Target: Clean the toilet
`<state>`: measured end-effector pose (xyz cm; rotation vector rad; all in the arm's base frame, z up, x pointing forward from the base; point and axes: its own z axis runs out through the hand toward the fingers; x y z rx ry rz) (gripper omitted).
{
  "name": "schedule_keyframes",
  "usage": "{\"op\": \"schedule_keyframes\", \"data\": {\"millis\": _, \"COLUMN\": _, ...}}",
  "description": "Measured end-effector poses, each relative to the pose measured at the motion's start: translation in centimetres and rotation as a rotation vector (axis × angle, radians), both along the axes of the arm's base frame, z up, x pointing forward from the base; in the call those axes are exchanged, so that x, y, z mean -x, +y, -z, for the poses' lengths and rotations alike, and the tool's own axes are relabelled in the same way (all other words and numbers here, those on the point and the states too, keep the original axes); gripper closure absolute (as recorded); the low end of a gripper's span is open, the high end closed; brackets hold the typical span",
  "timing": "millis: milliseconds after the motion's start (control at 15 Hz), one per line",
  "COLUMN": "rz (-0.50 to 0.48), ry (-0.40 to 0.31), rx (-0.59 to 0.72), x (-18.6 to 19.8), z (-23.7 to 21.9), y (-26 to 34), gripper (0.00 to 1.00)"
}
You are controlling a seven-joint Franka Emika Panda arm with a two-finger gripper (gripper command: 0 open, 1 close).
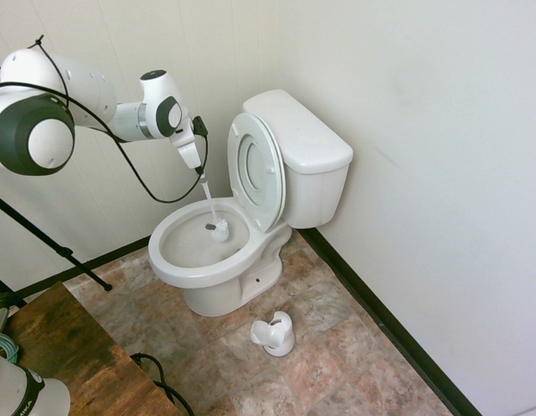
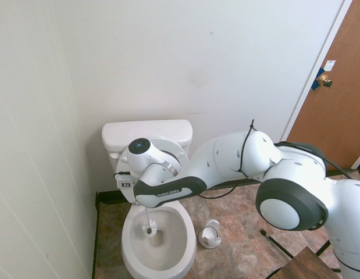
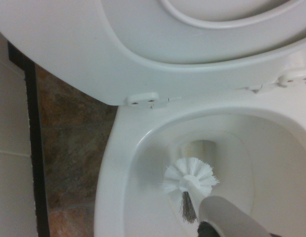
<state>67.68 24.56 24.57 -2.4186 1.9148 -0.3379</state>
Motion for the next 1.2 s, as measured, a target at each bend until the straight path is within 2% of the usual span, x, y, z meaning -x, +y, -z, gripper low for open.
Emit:
{"op": "schedule_keyframes", "data": {"millis": 267, "rz": 0.053, "ry": 0.030, "rx": -0.017, "x": -2.5, "z": 2.5, "y": -0.6, "gripper": 1.00}}
{"op": "schedule_keyframes", "data": {"millis": 600, "rz": 0.047, "ry": 0.080, "rx": -0.007, "x": -3.9, "z": 4.4, "y": 0.3, "gripper": 1.00}}
{"op": "schedule_keyframes", "data": {"millis": 1000, "rz": -0.028, "ry": 0.084, "rx": 0.008, "x": -2.0, "z": 4.0, "y": 5.0, "gripper": 1.00}}
{"op": "schedule_keyframes", "data": {"millis": 1200, "rz": -0.051, "ry": 0.133, "rx": 0.033, "x": 0.7, "z": 4.2, "y": 6.0, "gripper": 1.00}}
